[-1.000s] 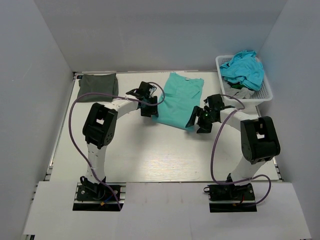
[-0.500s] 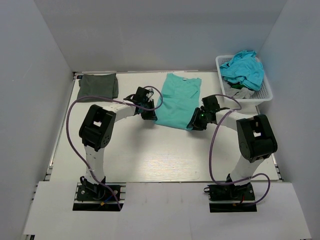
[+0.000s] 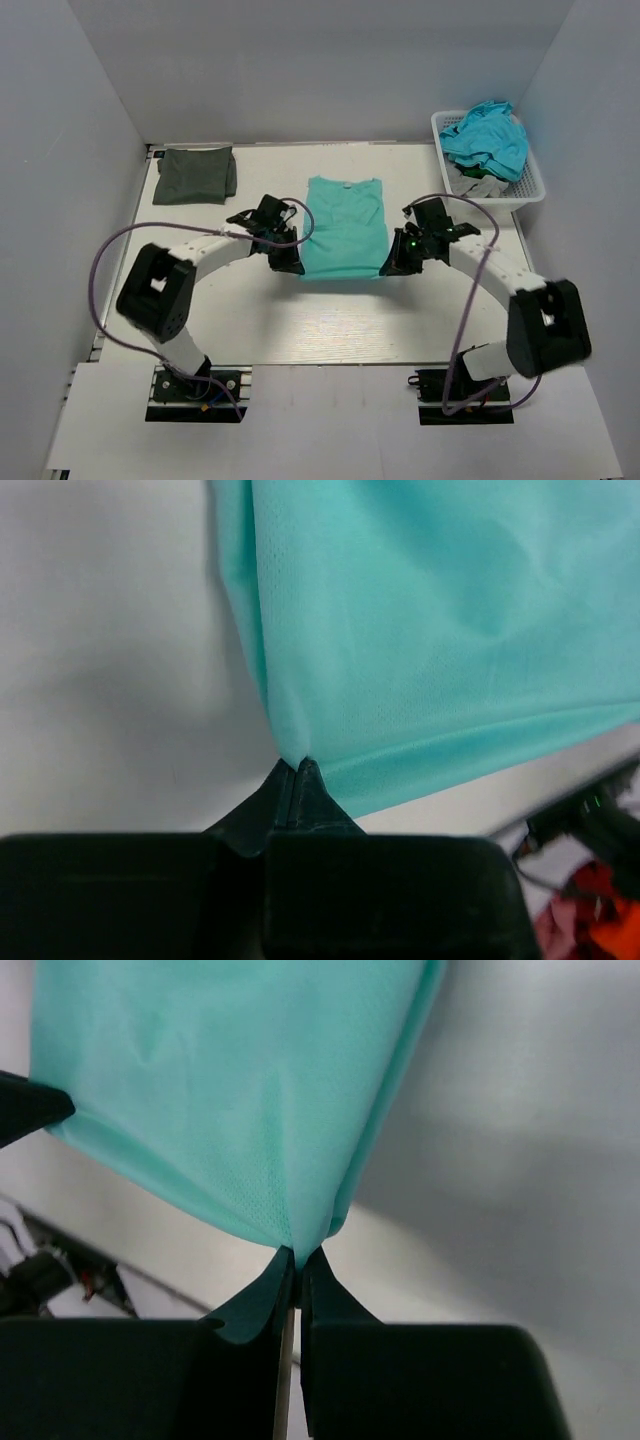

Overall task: Fold and stack the t-shirts
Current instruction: Grab one side of the 2/3 rectangular tshirt with both arms, then fold the long partially folded tshirt into a neat square

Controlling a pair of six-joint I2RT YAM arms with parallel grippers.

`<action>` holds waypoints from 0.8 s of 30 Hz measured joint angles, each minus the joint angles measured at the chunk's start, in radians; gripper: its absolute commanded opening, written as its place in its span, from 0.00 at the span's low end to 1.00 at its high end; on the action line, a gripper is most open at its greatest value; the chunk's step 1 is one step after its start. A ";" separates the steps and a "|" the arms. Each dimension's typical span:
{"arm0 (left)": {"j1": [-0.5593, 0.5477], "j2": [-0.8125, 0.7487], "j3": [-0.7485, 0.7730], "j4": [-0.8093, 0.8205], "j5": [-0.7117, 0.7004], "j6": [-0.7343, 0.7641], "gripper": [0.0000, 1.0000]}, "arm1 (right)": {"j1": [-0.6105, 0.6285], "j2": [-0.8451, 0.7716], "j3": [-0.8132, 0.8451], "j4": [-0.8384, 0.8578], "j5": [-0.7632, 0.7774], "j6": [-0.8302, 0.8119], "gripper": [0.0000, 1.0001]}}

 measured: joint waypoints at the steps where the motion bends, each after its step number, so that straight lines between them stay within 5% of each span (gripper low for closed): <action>1: -0.005 -0.045 -0.013 -0.031 0.012 -0.004 0.00 | 0.001 -0.045 0.000 -0.040 -0.019 -0.010 0.00; 13: -0.024 -0.321 0.105 -0.496 0.142 -0.070 0.00 | 0.000 -0.275 0.097 -0.572 -0.297 -0.131 0.00; 24: -0.023 -0.290 0.231 -0.632 0.174 -0.080 0.00 | -0.034 -0.222 0.122 -0.660 -0.508 -0.225 0.00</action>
